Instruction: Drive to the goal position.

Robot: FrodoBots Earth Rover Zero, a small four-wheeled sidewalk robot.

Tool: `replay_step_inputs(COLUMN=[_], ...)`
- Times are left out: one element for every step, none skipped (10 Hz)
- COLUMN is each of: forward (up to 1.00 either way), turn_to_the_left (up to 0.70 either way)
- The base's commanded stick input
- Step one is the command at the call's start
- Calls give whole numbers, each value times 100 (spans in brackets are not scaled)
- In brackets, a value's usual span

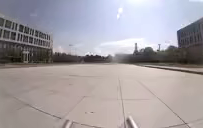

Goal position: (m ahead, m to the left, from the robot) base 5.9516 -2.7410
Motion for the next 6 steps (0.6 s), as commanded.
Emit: replay_step_inputs(forward=[70,70,70,70,70,70], turn_to_the_left=[0,0,0,0,0,0])
